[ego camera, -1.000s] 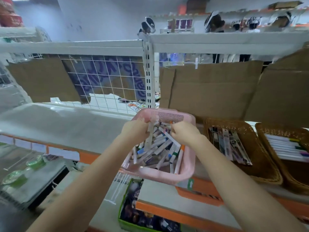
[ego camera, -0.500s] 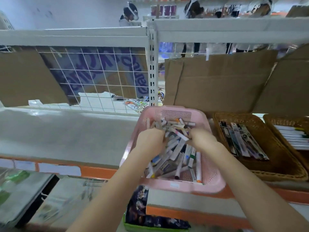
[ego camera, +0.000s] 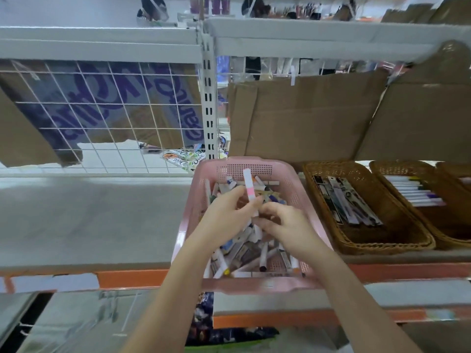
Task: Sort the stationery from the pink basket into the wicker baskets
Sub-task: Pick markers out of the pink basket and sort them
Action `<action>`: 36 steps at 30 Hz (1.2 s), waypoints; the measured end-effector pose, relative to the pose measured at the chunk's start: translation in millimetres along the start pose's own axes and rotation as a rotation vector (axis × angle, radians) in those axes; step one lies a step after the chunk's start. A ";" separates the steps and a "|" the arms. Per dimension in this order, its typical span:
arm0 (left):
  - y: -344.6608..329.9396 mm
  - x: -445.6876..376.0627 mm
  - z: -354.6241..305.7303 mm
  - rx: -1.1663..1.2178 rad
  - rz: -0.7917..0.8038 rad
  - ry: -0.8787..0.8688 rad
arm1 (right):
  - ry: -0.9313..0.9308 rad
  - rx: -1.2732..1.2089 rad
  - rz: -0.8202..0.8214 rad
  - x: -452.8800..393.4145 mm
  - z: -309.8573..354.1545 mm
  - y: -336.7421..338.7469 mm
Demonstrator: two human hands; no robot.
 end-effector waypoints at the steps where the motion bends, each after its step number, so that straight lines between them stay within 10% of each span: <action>1: -0.7 2.1 -1.4 0.068 -0.012 0.019 | 0.017 -0.012 0.020 1.5 3.6 -5.3; 18: 17.1 18.8 24.4 0.383 -0.303 0.181 | 0.398 1.000 0.356 -75.7 -31.4 -32.0; 28: 11.8 17.0 25.0 0.350 -0.260 0.171 | 0.565 1.126 0.573 -53.4 -23.1 -47.6; 36: 18.1 17.8 23.0 0.380 -0.324 0.128 | 0.427 0.704 0.184 -42.7 -4.0 27.1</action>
Point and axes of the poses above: each hand's wrist, its own x-axis away from the middle knuckle, its own y-axis out of the back of the hand, z = x × y, the point moved 7 cm from there along -x, towards the middle knuckle, and after that the axes turned 10 degrees about -z, right-handed, at the moved point
